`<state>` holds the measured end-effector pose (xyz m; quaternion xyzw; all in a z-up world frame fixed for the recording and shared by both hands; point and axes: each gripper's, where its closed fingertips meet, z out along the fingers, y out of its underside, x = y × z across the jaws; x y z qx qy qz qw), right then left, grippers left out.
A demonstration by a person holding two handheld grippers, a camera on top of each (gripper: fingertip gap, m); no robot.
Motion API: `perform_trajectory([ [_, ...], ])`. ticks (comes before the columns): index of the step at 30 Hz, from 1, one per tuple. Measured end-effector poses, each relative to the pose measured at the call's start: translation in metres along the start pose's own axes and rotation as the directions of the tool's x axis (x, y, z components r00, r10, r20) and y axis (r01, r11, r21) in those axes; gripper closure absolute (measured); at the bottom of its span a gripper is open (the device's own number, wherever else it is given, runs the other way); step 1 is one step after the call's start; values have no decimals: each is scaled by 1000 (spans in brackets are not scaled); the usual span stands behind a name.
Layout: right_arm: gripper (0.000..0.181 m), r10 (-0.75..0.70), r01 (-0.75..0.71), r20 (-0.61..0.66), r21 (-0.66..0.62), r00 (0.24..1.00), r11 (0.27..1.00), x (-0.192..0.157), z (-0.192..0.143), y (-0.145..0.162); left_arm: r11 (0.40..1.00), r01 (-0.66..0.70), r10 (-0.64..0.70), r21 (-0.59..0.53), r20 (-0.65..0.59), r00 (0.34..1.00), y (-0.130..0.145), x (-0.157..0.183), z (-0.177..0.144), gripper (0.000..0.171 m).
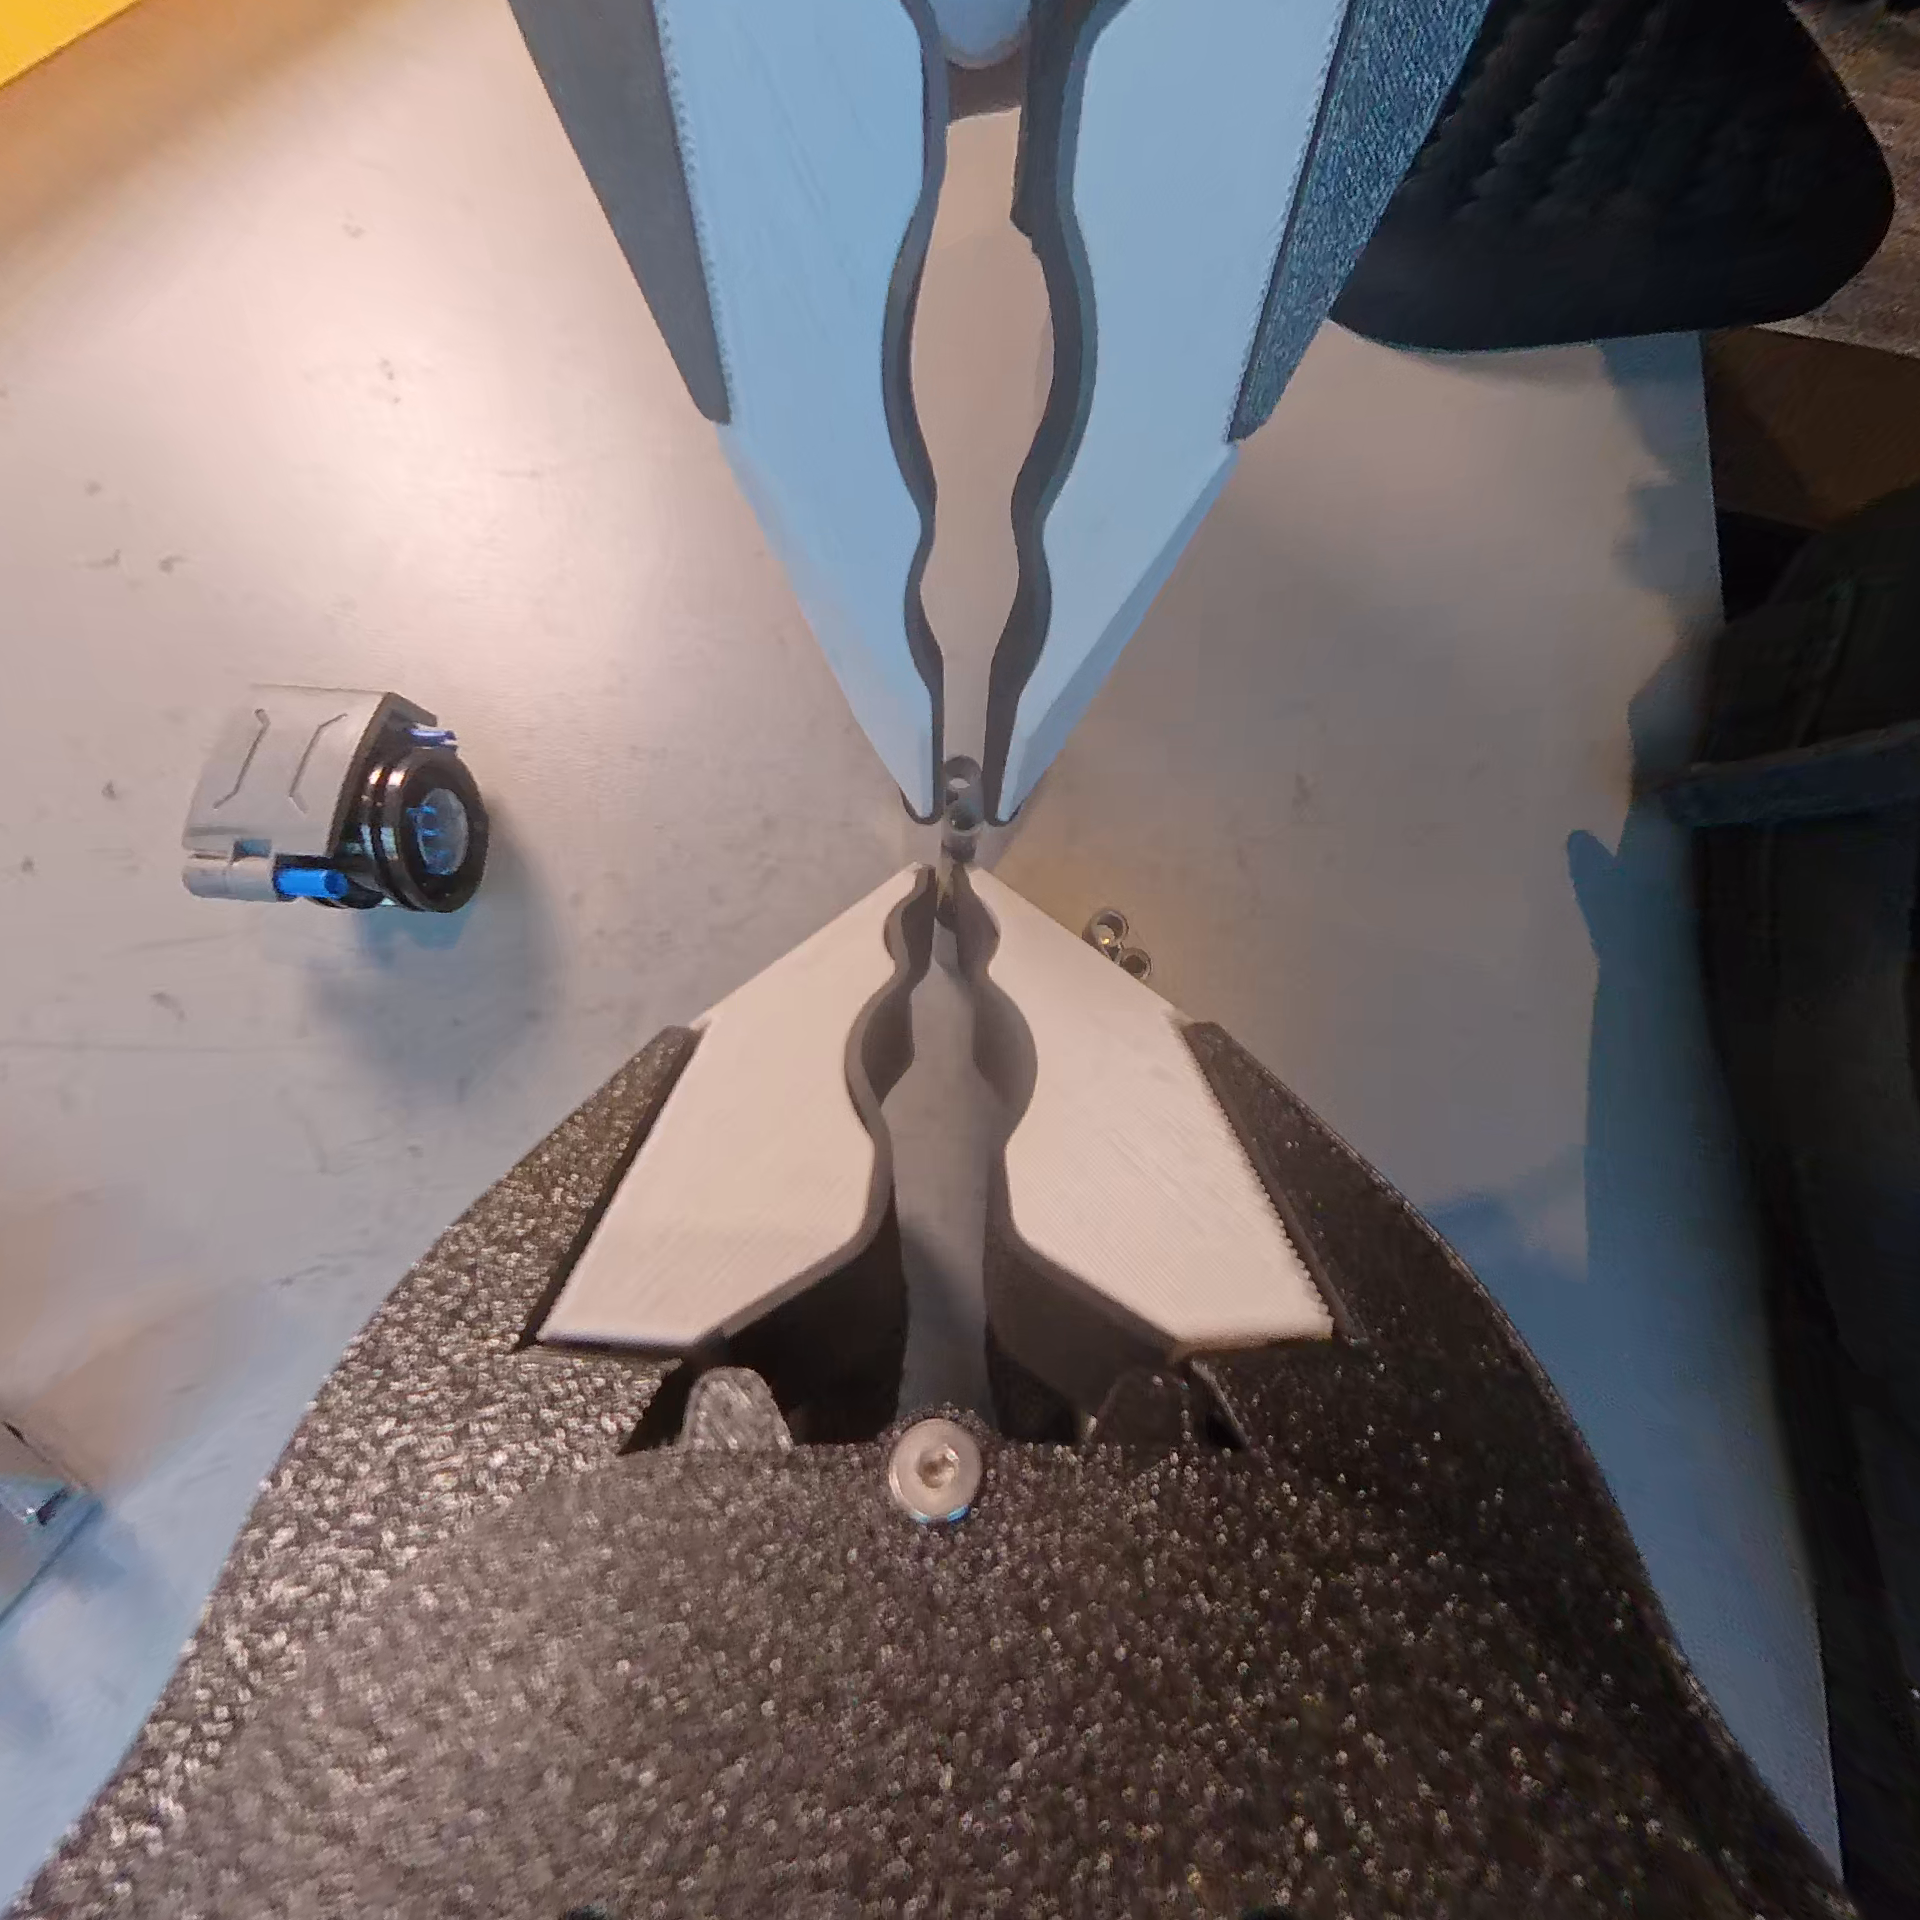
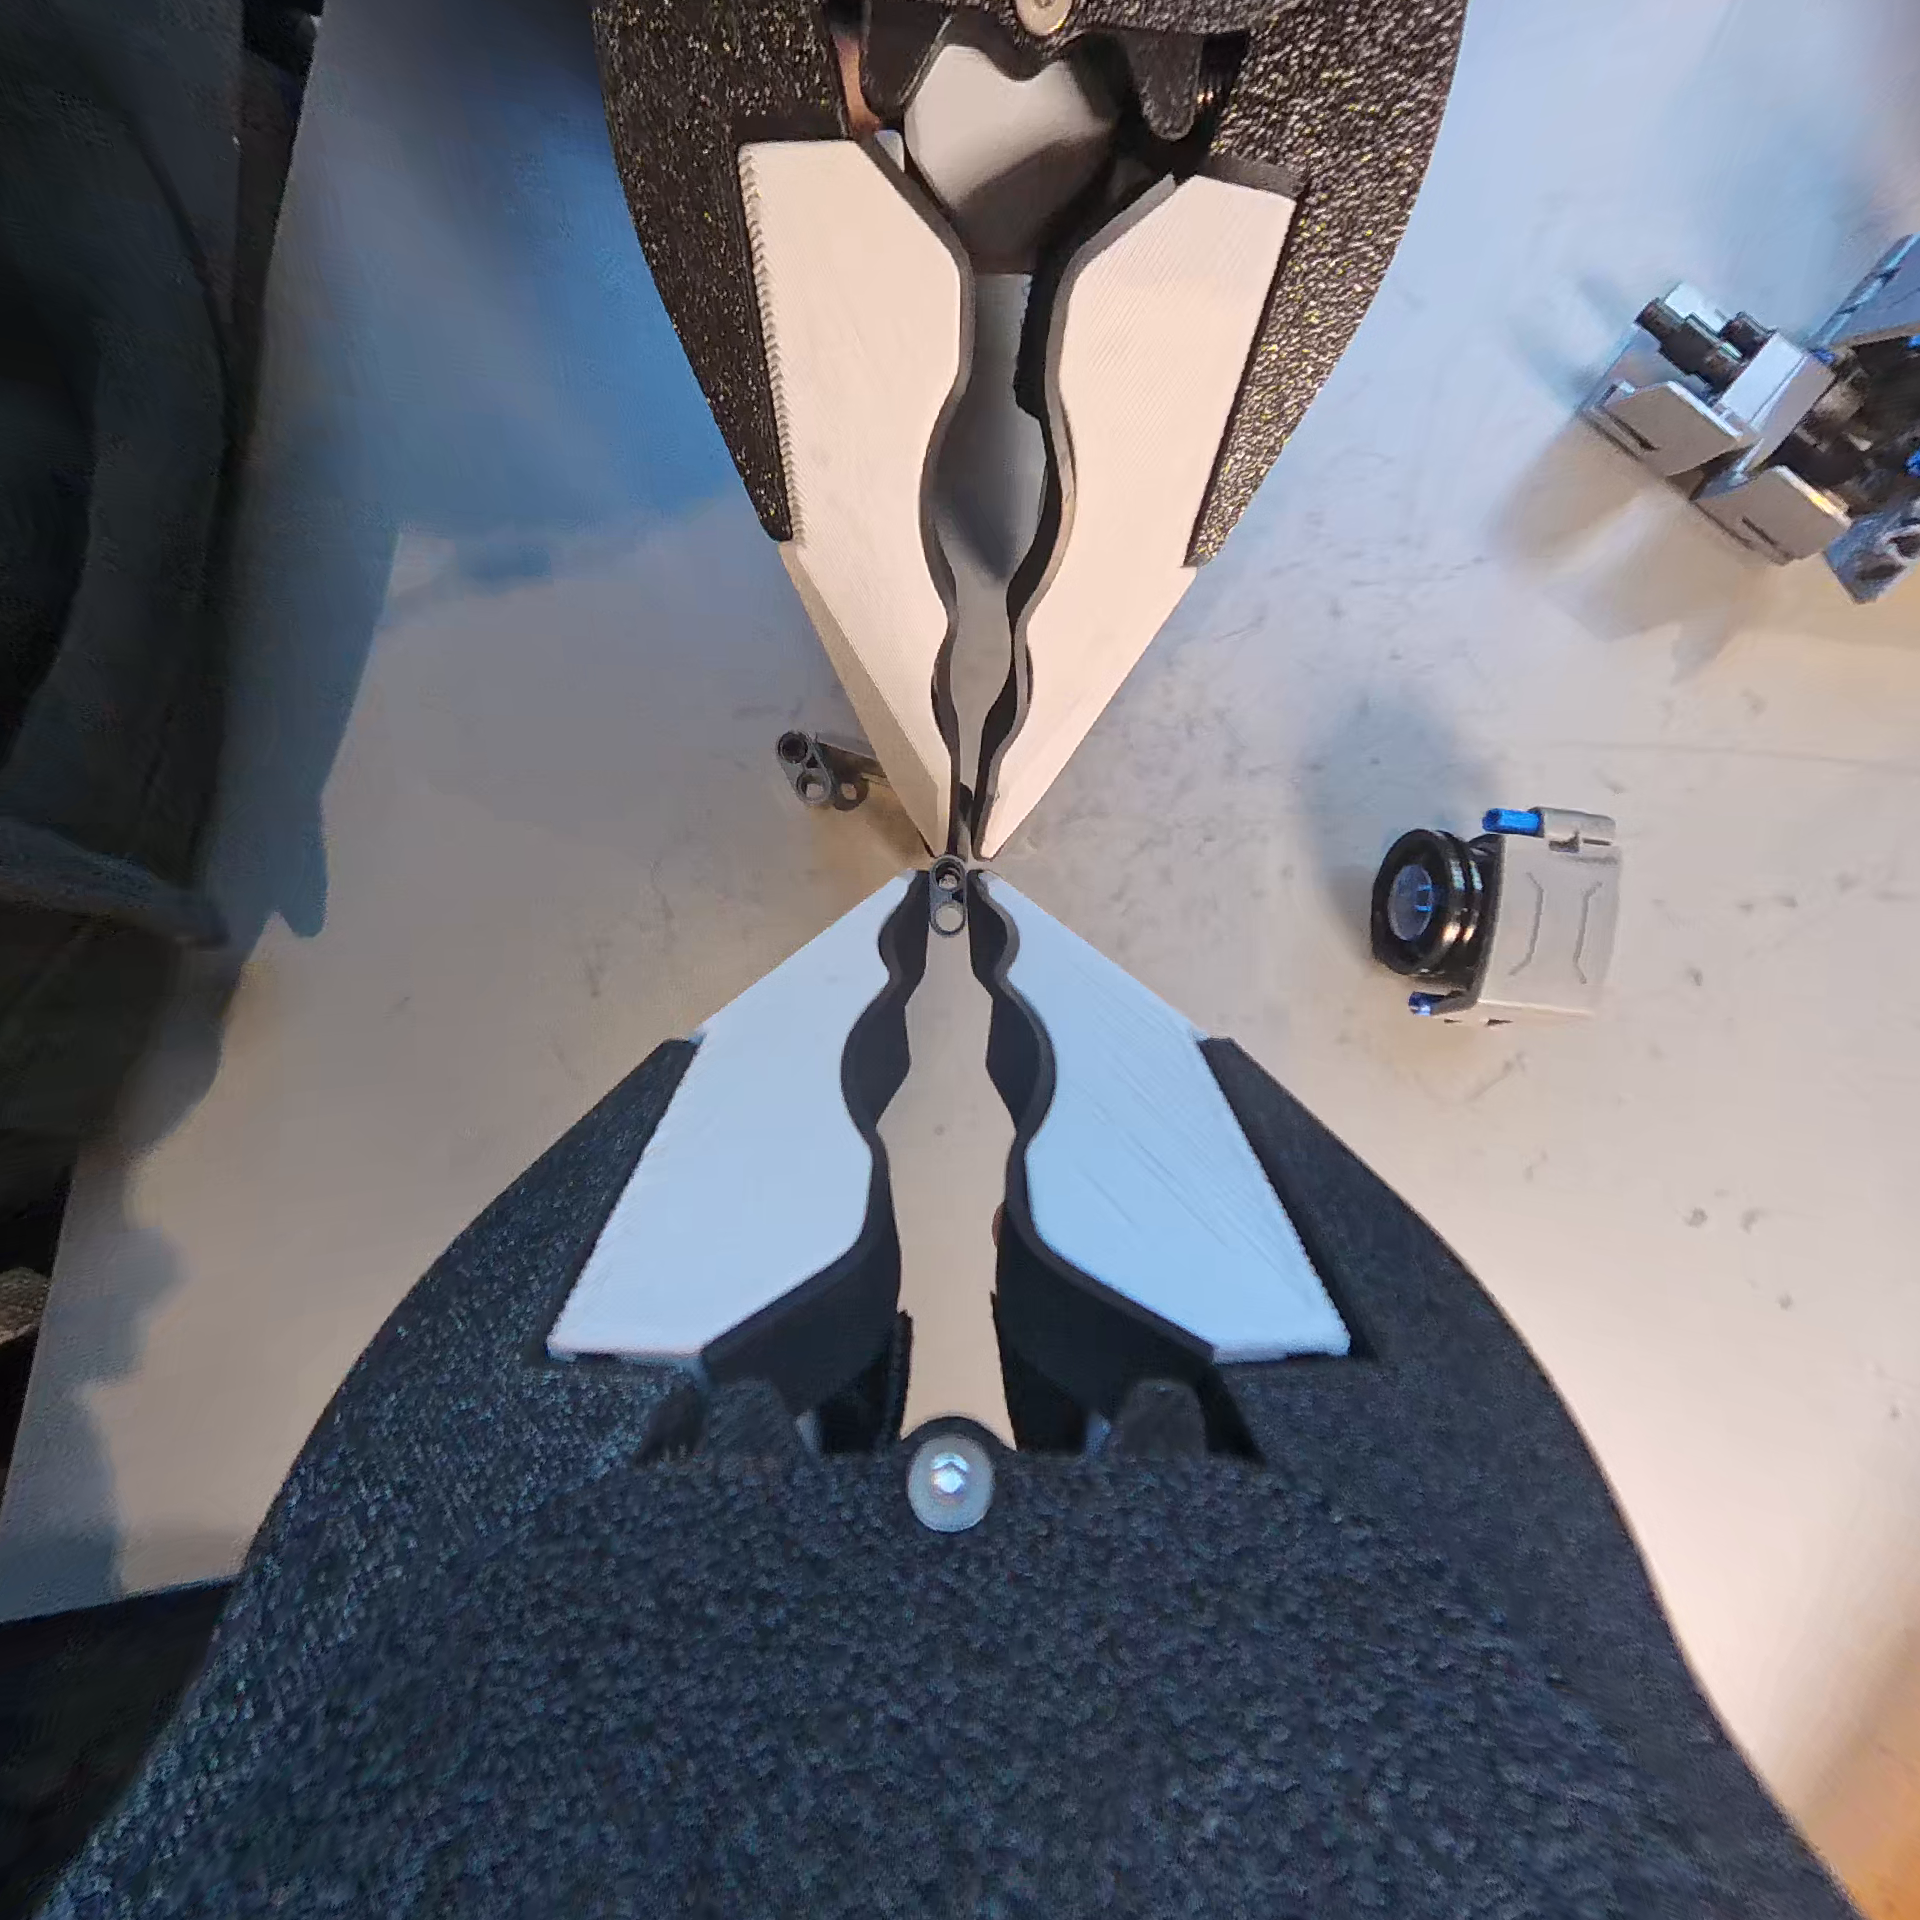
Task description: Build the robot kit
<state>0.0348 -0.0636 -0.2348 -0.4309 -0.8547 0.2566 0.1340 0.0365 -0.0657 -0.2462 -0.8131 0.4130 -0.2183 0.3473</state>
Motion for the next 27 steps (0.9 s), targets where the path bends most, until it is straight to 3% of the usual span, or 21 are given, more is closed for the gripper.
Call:
perform_trajectory([
  [24,177,-13,15,18,-120,1000,993,-2,2,0,999,-7,6,41,15,1000,0,1,0,169],
  [27,176,-17,21,27,-179,1000,984,-3,6,4,999,-9,8,43,14,1000,0,2,0,169],
])
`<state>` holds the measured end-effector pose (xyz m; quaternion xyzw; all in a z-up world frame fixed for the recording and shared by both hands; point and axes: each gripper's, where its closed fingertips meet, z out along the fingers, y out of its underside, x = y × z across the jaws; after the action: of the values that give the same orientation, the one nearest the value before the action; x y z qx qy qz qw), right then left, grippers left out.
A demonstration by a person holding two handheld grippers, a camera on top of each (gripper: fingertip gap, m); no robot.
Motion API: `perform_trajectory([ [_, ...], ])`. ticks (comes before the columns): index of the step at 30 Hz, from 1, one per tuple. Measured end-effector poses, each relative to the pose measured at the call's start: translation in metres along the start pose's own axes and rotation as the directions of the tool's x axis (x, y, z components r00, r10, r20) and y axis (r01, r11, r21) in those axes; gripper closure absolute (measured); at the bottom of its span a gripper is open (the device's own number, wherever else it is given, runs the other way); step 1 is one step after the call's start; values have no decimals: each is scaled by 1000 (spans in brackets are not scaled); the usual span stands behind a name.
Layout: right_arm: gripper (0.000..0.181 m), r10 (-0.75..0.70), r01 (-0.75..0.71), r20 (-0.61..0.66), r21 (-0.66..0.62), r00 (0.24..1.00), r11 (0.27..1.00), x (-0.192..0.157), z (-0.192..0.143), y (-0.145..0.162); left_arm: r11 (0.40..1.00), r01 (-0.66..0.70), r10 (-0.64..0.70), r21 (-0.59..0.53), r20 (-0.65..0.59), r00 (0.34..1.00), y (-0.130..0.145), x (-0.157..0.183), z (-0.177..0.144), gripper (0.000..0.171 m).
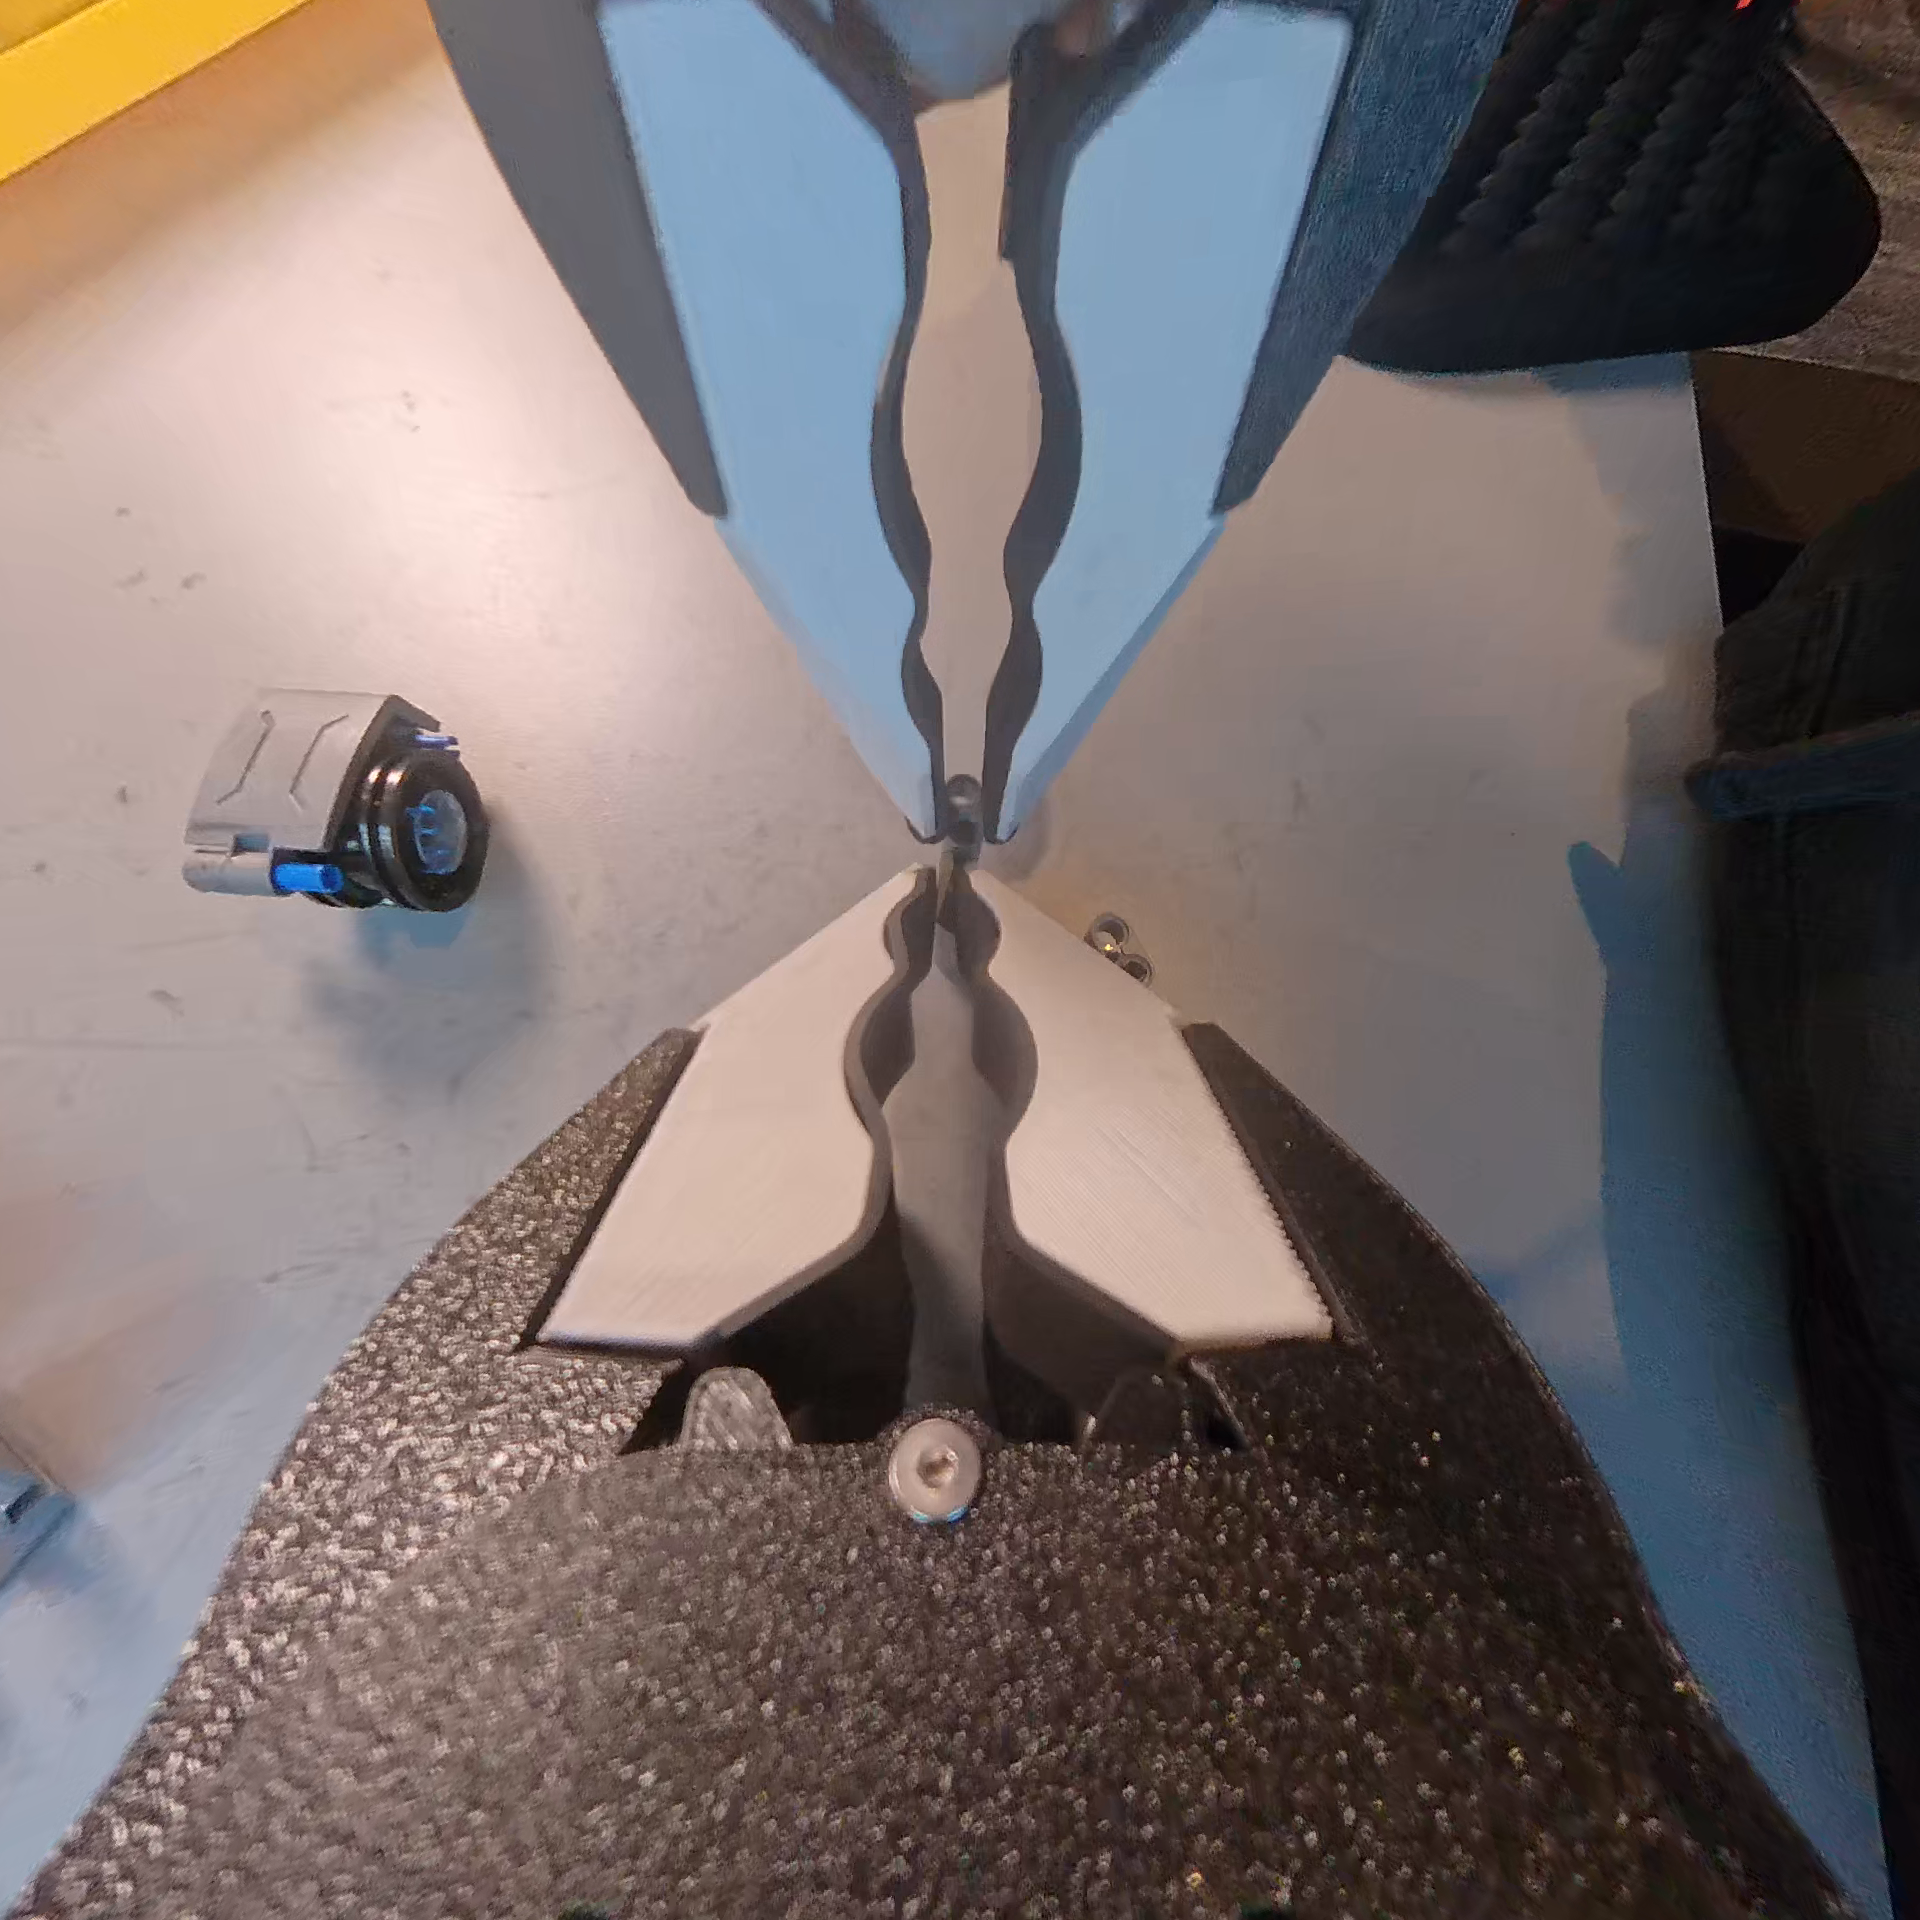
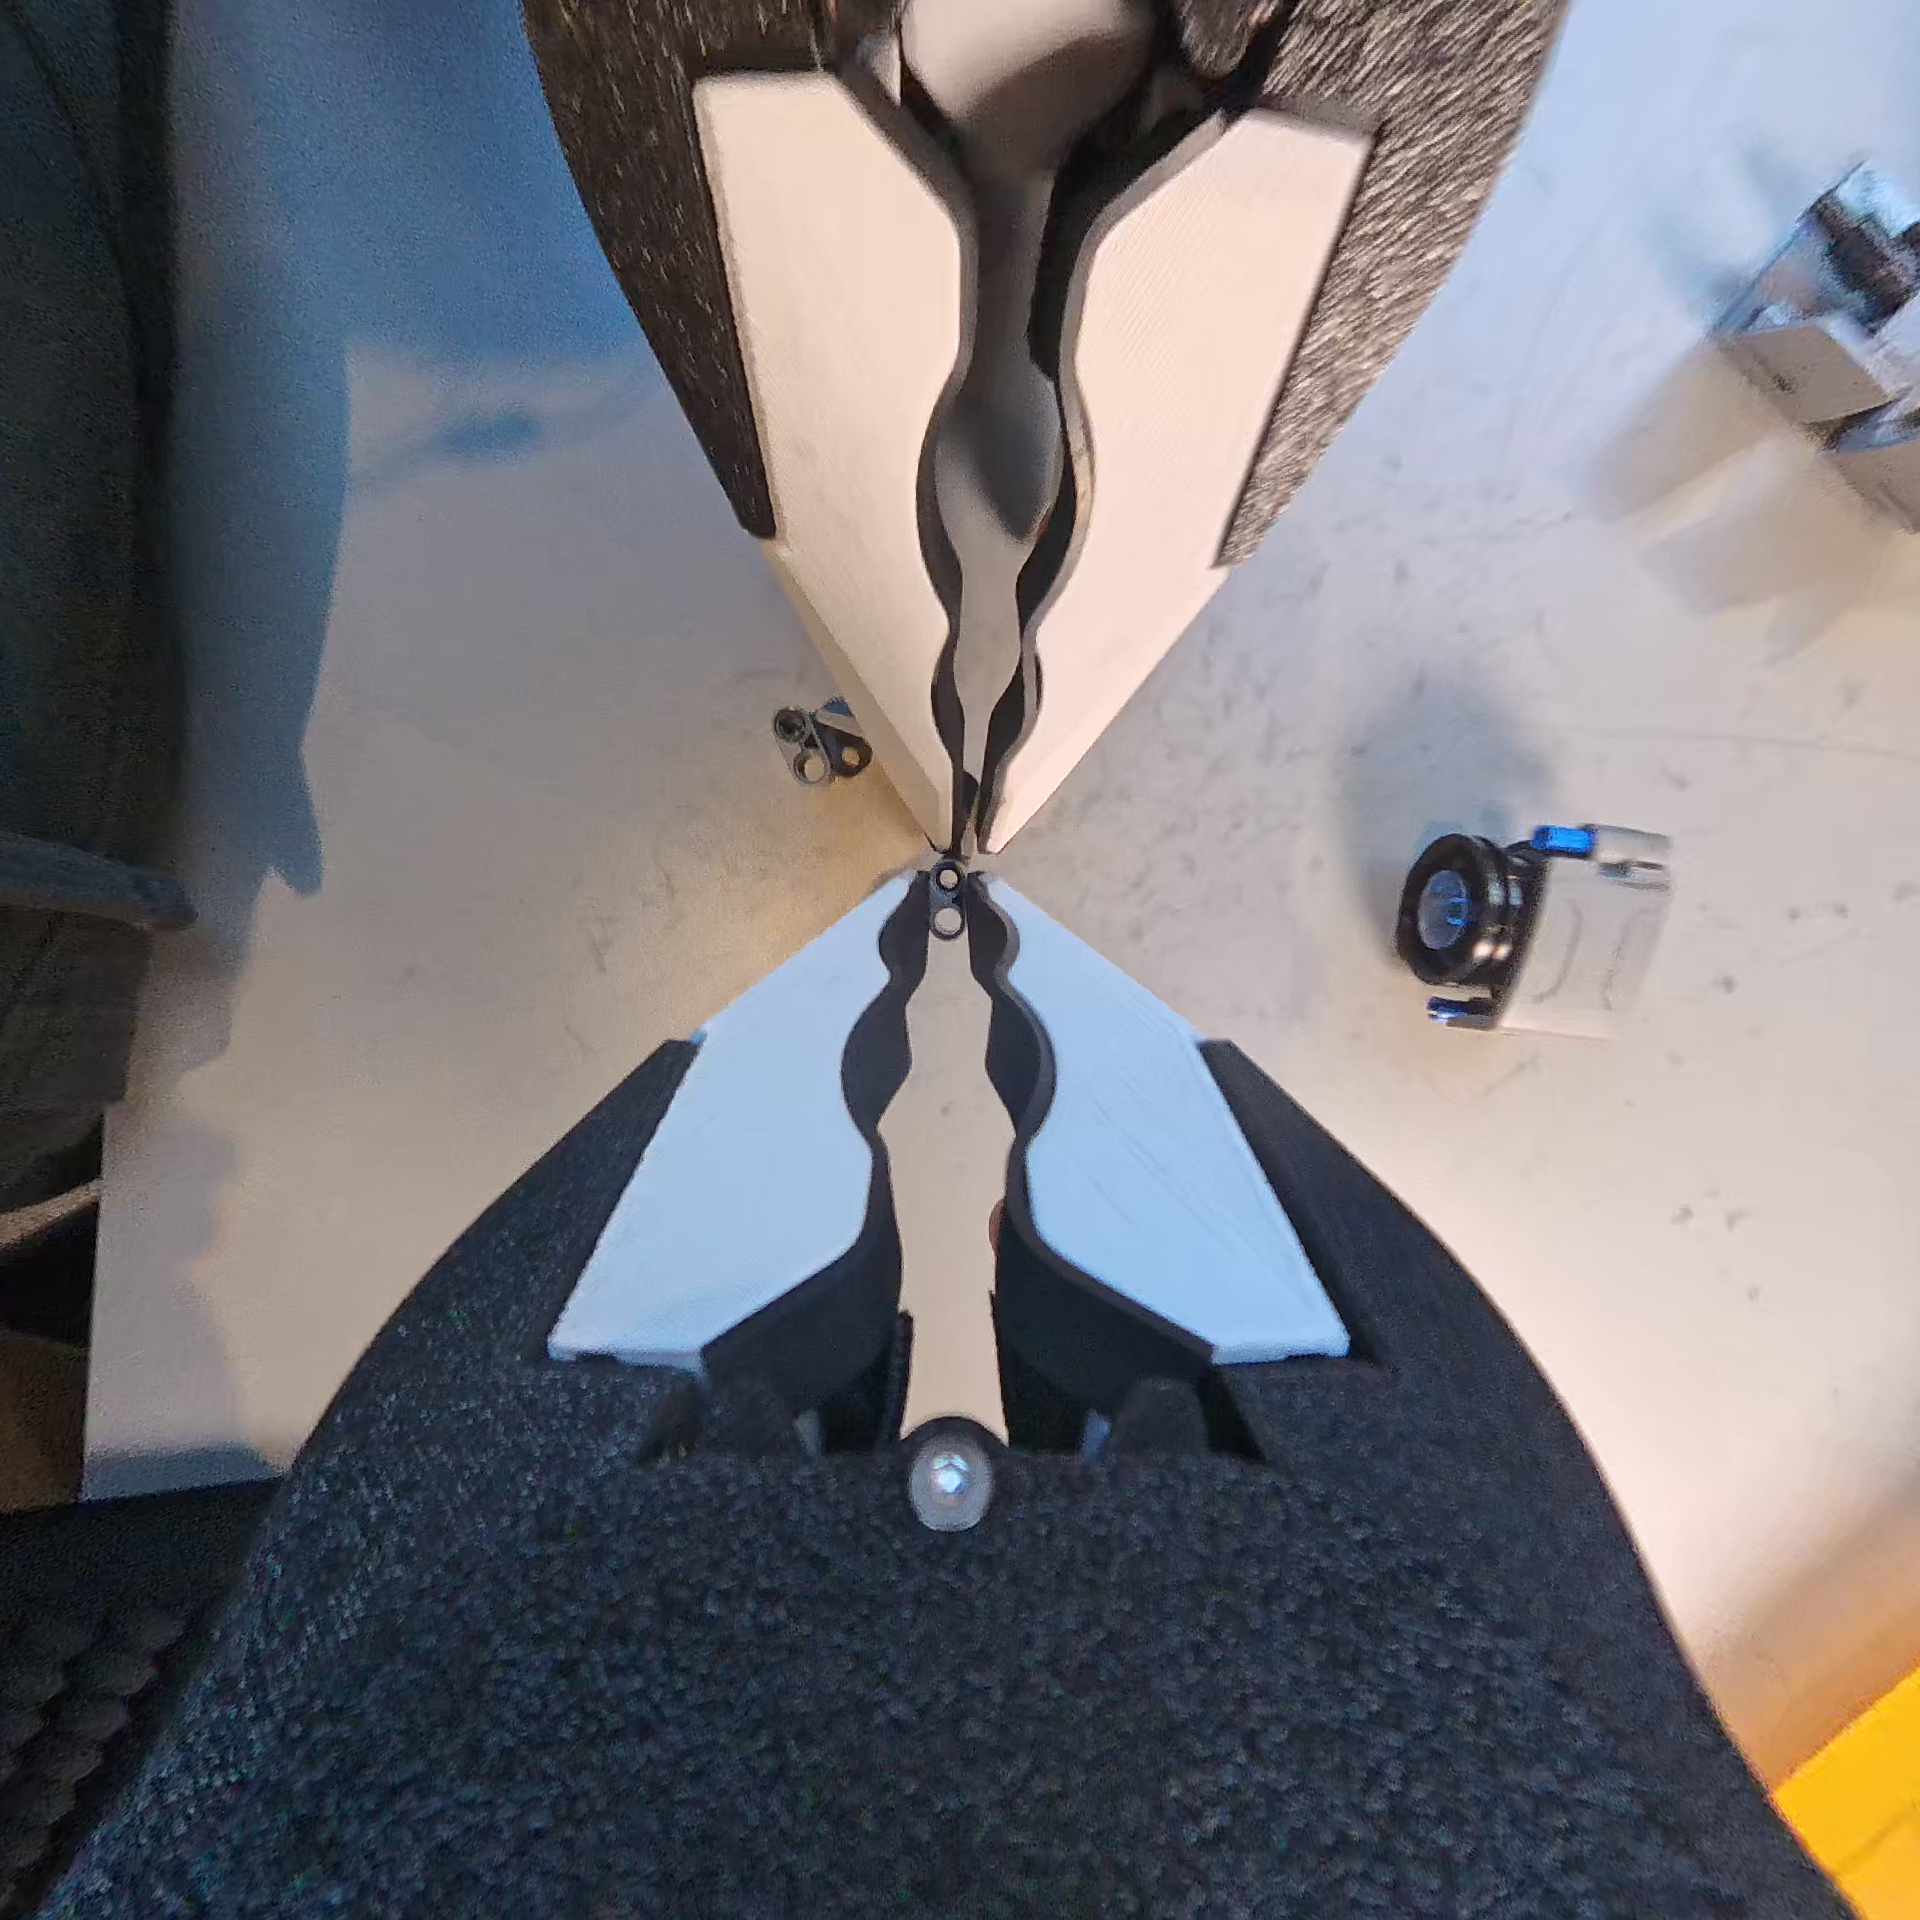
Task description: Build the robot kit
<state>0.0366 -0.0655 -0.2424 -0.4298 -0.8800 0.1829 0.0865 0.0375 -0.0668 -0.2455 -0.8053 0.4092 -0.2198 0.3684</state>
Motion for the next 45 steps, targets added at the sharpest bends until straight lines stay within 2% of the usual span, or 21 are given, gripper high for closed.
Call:
perform_trajectory([
  [8,176,47,-47,25,-26,999,999,-9,11,3,1000,-2,2,7,-42,999,-1,9,1,168],
  [11,176,3,-4,-51,-22,999,1000,-4,13,3,994,-104,105,-20,53,993,0,5,1,168],
  [12,176,18,-19,-48,-9,999,1000,-5,13,3,995,-100,101,-19,45,994,0,6,1,168],
  [15,175,85,-83,-35,68,996,994,-5,12,1,1000,2,-2,16,-27,1000,-1,6,-1,168],
  [22,172,151,-101,-165,274,975,956,3,6,-2,980,194,-184,56,-138,973,-1,-3,-9,169],
  [28,169,193,-103,-203,386,960,917,7,5,-9,978,205,-197,46,-140,970,3,-7,-11,169],
  [32,168,187,-104,-180,394,966,913,9,7,-15,981,187,-178,45,-149,973,5,-6,-14,169],
  [37,170,146,-83,-163,342,976,936,10,12,-15,985,167,-160,36,-148,976,7,-6,-17,169],
  [43,175,149,-97,-133,337,980,937,9,13,-18,988,155,-154,1,-135,979,11,-7,-22,161],
  [45,175,178,-128,-111,358,978,925,10,11,-20,988,152,-153,-20,-128,980,14,-7,-22,163],
])
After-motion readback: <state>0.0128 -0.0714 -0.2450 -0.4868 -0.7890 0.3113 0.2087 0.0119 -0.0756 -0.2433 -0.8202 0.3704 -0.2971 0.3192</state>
